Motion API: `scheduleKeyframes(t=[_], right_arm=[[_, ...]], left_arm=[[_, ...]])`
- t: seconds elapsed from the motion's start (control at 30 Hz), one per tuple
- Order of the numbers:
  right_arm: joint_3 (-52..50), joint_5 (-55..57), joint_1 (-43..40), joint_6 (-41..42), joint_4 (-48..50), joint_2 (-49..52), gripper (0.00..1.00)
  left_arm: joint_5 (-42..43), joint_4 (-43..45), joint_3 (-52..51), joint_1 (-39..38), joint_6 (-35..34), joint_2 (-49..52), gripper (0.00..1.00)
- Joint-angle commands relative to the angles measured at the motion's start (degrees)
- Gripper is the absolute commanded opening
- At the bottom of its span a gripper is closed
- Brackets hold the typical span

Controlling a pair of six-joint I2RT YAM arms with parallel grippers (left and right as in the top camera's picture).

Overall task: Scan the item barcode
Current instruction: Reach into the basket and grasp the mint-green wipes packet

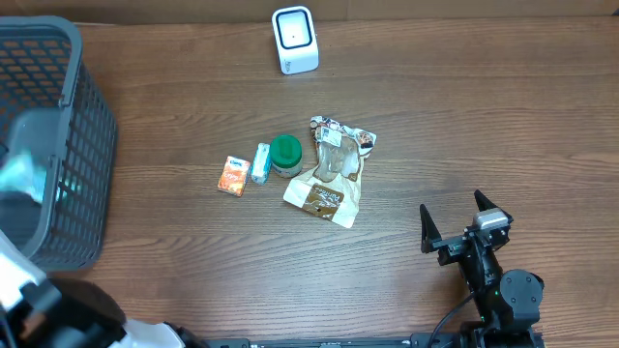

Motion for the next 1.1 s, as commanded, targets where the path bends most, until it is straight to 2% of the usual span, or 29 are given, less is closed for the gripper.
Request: scheduleKeyframes(t=[0.0, 0.1, 0.2, 0.23, 0.3, 0.33, 0.4, 0.53, 0.7, 1.07], right_arm=[[0.0, -0.3, 0.3, -0.1, 0.2, -0.7, 1.0], [0.0, -0.3, 0.3, -0.1, 0.2, -0.7, 1.0], [0.0, -0.3, 0.3, -0.1, 0.2, -0.7, 1.0], [0.0, -0.3, 0.3, -0.1, 0.2, -0.7, 1.0], [0.0, -0.3, 0.3, -0.1, 0.2, -0.7, 1.0], [0.0, -0.3, 0.3, -0.1, 0.2, -0.7, 1.0], [0.0, -0.3, 0.3, -0.1, 0.2, -0.7, 1.0], [0.0, -0.3, 0.3, -0.1, 0.2, -0.7, 1.0], [0.0, -0.3, 0.3, -0.1, 0.2, -0.7, 1.0], [0.0, -0.3, 0.3, -0.1, 0.2, -0.7, 1.0]], left_arm=[[4.3, 0.3, 0.7, -0.6, -0.6, -2.5, 0.04], [7.9, 1.4, 0.7, -0.8, -0.9, -4.5, 0.04], [6.8, 3.0, 0.7, -0.9, -0.9, -5.6, 0.04], [6.1, 3.2, 0.7, -0.9, -0.8, -5.6, 0.2], [3.7, 3.2, 0.6, -0.9, -0.8, -5.0, 0.6], [2.6, 3.2, 0.6, -0.9, -0.7, -4.5, 0.7], [1.0, 3.5, 0.6, -0.9, 0.7, -3.0, 0.78], [0.9, 5.0, 0.6, -0.9, 5.7, 2.4, 0.82], [0.8, 8.3, 0.6, -0.9, 7.2, 9.1, 0.88], [0.2, 16.5, 0.6, -1.5, 10.0, 22.5, 0.87]])
